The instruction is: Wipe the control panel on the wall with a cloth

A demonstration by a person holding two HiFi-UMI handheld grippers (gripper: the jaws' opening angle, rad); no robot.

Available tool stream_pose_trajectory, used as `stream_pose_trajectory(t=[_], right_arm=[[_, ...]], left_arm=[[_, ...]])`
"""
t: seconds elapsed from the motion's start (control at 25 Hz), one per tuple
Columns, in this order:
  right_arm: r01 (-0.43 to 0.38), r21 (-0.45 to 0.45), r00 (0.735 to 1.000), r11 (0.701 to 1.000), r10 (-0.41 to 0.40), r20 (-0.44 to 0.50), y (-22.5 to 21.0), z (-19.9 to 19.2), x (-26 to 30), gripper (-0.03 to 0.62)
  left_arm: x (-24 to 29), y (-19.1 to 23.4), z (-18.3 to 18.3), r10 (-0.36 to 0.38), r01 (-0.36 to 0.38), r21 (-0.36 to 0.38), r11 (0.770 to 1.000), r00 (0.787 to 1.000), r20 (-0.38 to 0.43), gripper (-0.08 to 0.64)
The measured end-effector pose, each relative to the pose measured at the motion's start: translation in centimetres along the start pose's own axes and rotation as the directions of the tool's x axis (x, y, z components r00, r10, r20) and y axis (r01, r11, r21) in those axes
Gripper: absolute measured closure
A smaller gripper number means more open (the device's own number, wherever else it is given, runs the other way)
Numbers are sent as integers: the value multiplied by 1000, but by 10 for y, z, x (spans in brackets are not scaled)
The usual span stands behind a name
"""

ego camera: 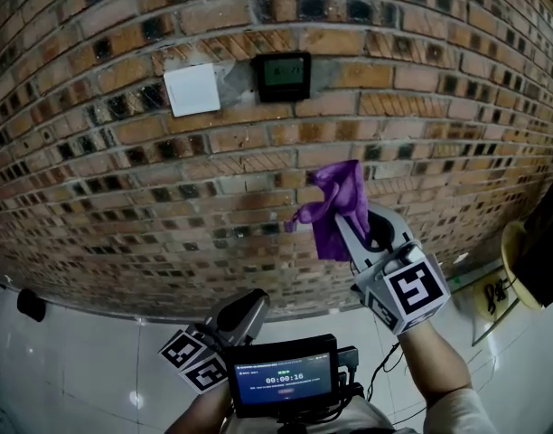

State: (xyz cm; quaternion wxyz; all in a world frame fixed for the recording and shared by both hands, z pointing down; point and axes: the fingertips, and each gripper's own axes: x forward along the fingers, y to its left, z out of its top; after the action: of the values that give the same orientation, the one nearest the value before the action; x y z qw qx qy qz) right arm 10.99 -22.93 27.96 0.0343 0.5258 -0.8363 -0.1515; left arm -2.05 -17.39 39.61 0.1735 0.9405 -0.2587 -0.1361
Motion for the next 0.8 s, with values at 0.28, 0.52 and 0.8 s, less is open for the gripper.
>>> stream_pose_trajectory(t=[0.28, 0.52, 0.8], right_arm=[[16, 46, 1000, 999, -15, -18, -3, -18, -14, 512], [38, 95, 998, 995, -33, -56, -7, -41, -26, 512], [53, 108, 997, 993, -46, -70, -13, -51, -34, 512]], left_arm=[[1, -2, -1, 3, -3, 2, 1000, 1000, -4, 526], [3, -4, -4, 4, -4, 0, 1000, 1000, -7, 526], [6, -4, -6, 4, -4, -5, 1000, 1000, -14, 526]])
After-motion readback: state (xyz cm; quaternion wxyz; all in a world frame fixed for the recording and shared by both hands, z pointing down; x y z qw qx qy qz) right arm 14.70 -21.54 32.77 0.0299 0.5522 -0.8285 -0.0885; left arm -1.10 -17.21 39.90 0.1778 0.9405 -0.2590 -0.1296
